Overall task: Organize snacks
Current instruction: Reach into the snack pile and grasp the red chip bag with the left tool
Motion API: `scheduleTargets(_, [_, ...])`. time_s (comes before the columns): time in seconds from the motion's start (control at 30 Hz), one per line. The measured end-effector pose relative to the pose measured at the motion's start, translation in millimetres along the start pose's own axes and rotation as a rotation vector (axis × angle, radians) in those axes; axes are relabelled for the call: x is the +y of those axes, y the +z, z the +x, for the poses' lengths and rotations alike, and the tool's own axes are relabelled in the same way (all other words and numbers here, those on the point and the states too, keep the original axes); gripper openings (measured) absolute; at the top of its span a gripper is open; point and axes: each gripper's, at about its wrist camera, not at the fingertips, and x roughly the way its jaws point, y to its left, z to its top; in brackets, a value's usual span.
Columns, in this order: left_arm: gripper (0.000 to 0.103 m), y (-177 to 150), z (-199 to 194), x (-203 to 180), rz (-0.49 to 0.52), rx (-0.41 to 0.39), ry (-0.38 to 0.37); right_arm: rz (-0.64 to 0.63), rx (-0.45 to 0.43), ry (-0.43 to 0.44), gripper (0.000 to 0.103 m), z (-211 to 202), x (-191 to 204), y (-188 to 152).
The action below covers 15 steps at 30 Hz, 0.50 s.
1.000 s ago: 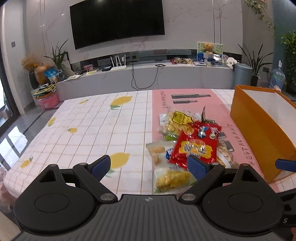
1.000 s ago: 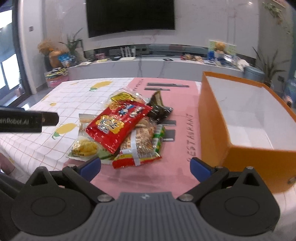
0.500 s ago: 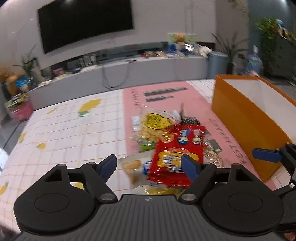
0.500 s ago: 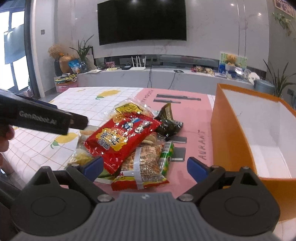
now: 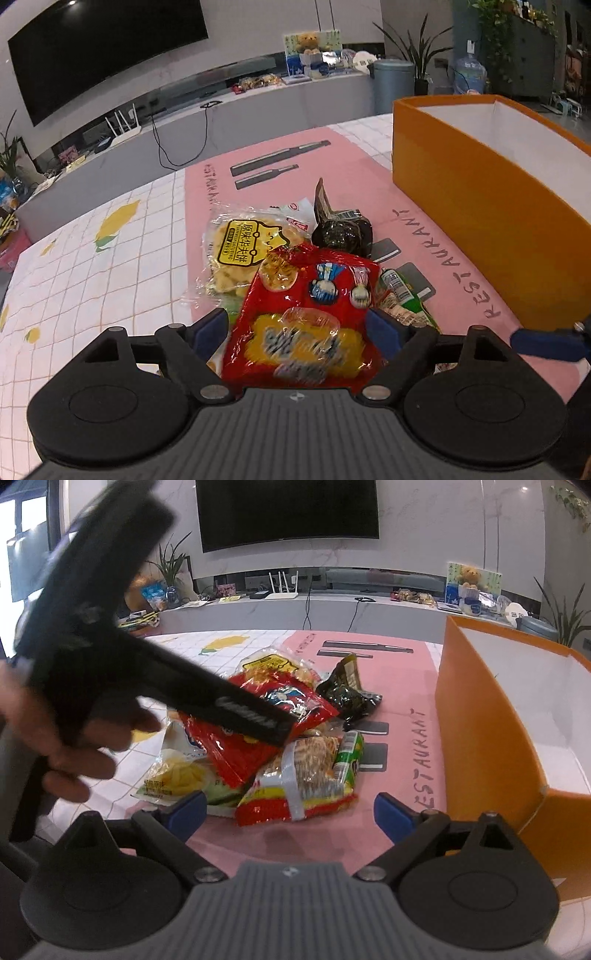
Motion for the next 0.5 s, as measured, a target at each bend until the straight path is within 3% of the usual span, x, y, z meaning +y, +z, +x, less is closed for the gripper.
scheduleTargets(0.07, [0.103, 0.4, 7.7, 1.2, -0.01, 0.012, 0.008, -0.004, 0.006, -0.002, 0.095, 0.7, 0.3, -1.1])
scheduleTargets(0.33, [0.102, 3.6, 25.9, 10.3, -0.12, 0.043, -0.03, -0.009, 0.016, -0.01, 0.095, 0.6, 2.2, -3.5])
scheduleTargets(0.43, [0.086, 1.9, 19.6, 13.1, -0.149, 0.027, -0.062, -0.014, 0.015, -0.018, 0.095, -1.3, 3.0, -3.3])
scheduleTargets(0.5, [0.081, 1.0, 14.5, 15.7, -0.168, 0.023, -0.072, -0.015, 0.012, -0.021, 0.095, -2.4, 2.7, -2.7])
